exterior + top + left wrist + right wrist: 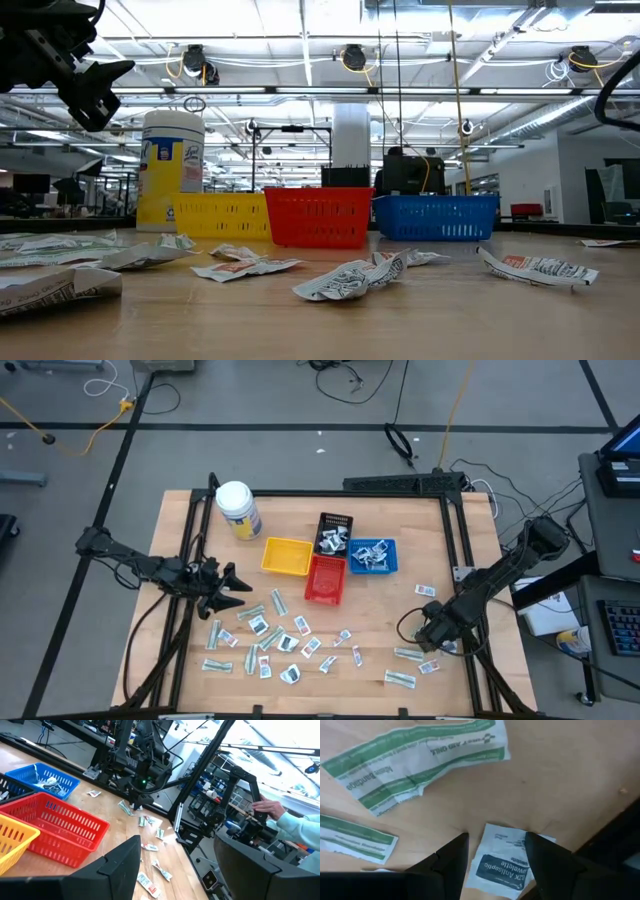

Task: Pick & Place First Aid Supplies
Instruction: Put the towelette pack into the black bin

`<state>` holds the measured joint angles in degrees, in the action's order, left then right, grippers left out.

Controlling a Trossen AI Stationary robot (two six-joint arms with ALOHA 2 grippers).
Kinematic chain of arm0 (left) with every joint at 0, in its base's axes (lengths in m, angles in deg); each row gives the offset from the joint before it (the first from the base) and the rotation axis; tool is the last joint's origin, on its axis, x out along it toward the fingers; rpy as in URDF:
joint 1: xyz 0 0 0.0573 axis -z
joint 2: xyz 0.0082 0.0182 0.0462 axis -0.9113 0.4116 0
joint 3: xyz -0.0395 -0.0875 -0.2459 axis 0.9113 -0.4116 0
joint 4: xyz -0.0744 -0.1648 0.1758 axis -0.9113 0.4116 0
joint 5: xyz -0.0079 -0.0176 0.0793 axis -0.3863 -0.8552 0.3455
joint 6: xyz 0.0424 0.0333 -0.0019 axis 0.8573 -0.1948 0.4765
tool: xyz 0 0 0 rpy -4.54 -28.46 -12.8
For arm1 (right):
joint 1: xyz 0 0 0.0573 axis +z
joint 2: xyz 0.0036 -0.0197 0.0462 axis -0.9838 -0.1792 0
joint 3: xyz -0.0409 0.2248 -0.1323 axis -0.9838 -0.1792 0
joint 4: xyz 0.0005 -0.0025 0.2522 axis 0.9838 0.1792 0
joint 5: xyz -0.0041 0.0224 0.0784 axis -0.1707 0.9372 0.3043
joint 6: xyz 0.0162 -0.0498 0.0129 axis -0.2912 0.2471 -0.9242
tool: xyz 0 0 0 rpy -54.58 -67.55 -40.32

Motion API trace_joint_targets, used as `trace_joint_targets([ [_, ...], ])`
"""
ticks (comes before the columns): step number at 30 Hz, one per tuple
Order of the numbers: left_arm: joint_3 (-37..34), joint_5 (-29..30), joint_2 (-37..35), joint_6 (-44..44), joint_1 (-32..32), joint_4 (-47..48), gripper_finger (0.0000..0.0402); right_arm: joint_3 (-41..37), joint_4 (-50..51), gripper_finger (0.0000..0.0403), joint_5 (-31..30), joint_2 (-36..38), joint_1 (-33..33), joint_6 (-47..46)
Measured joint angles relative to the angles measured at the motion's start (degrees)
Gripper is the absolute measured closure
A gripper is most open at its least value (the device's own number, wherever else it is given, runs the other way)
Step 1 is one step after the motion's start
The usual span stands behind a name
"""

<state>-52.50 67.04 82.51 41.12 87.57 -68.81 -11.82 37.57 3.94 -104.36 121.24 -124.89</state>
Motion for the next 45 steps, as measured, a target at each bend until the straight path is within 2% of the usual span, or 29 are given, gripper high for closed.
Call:
trace_joint_targets([
  [4, 0.0, 0.0, 0.0, 0.0, 0.0, 0.0, 0.0144, -1.2, -1.4, 0.0239, 1.2, 0.0, 0.0, -1.3],
  [11, 0.0, 0.0, 0.0, 0.0, 0.0, 0.0, 0.0144, -1.3, -2.7, 0.0372, 2.3, -0.1, 0.0, -1.3],
  [13, 0.0, 0.0, 0.0, 0.0, 0.0, 0.0, 0.0144, -1.3, -2.7, 0.0393, 2.3, -0.1, 0.0, -1.0],
  [18, 0.0, 0.0, 0.0, 0.0, 0.0, 0.0, 0.0144, 0.3, 1.5, 0.0398, 1.6, -0.3, -0.8, 1.8],
  [25, 0.0, 0.0, 0.0, 0.0, 0.0, 0.0, 0.0144, 9.4, 12.2, 0.0401, 0.1, -0.3, -5.4, 13.8],
  [34, 0.0, 0.0, 0.0, 0.0, 0.0, 0.0, 0.0144, 21.0, 23.0, 0.0402, -0.2, -1.4, -13.8, 30.7],
  [40, 0.0, 0.0, 0.0, 0.0, 0.0, 0.0, 0.0144, 25.6, 29.1, 0.0402, -0.2, -2.3, -19.2, 39.3],
  [45, 0.0, 0.0, 0.0, 0.0, 0.0, 0.0, 0.0144, 29.1, 32.0, 0.0402, -1.7, -5.7, -27.1, 47.4],
])
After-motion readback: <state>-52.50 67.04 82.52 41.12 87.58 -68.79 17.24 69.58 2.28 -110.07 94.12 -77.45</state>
